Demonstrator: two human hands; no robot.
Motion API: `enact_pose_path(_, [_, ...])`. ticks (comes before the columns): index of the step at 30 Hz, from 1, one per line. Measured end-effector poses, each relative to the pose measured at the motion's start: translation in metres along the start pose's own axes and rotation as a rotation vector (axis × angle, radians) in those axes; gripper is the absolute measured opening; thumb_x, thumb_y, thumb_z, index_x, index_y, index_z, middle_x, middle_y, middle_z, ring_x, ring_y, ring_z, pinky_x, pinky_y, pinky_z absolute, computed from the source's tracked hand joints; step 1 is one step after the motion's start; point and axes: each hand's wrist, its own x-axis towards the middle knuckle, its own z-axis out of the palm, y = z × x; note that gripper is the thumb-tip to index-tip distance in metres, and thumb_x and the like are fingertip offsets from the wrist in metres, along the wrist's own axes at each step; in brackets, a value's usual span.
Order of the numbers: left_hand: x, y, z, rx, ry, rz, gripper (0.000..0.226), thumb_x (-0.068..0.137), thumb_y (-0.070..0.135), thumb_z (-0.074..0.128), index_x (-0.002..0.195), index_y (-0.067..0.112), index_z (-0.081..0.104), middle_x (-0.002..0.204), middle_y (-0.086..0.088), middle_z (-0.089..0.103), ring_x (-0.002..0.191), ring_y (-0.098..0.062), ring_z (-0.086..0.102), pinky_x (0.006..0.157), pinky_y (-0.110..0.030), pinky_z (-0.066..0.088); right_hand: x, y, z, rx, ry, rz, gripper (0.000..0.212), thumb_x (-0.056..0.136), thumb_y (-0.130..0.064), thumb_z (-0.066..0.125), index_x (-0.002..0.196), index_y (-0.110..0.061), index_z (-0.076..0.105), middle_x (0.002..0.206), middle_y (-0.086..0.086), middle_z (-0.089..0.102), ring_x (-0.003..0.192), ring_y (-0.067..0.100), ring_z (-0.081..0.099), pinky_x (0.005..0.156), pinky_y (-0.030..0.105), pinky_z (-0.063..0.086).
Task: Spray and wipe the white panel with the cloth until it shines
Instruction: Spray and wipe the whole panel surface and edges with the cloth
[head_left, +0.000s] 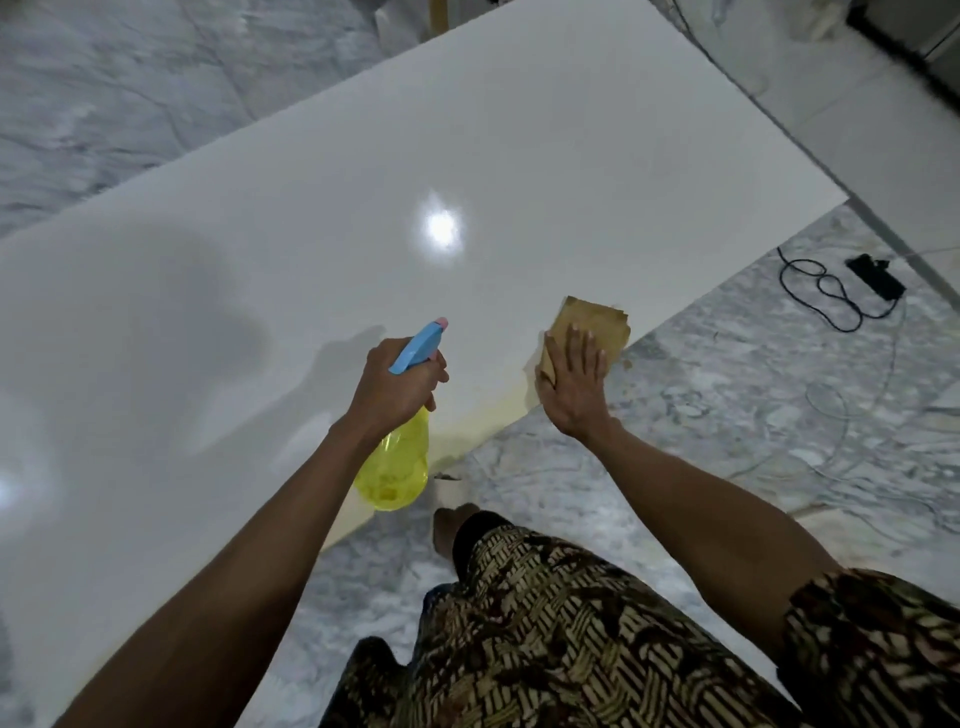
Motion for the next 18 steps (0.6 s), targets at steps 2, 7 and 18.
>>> enact_pose_path(2, [0.006,-0.004,-0.010,0.012,-0.024,0.022,0.030,0.095,0.007,0.057,0.114,0.025,0.072,0.086,-0.010,0.074,0.047,-0.011,0.063,0.057,-0.030,0.056,-0.003,-0.004,0.002,-0.013,0.017,0.022,0.069,0.095,-0.049,0.016,0.157,-0.019,0.010,0.164,0.017,-0.002,0.150,0.038,-0.007,0.119,0.055,-0.006])
enact_pose_path(7, [0.007,-0.030,-0.049,0.034,-0.110,0.011,0.041,0.097,0.003,0.055,0.121,0.032,0.071,0.087,-0.010,0.075,0.048,-0.015,0.064,0.058,-0.029,0.057,-0.022,-0.039,0.021,-0.026,0.026,0.082,0.069,0.096,-0.048,0.019,0.158,-0.020,0.009,0.164,0.016,-0.003,0.151,0.037,-0.008,0.120,0.055,-0.005])
enact_pose_path(18, [-0.030,-0.105,-0.159,0.075,-0.110,0.031,0.038,0.099,0.001,0.054,0.128,0.019,0.071,0.091,-0.010,0.075,0.048,-0.010,0.063,0.055,-0.019,0.054,-0.085,-0.160,0.080,-0.040,0.069,0.080,0.065,0.099,-0.043,0.027,0.157,-0.017,0.016,0.163,0.022,0.006,0.150,0.042,0.001,0.120,0.059,0.007])
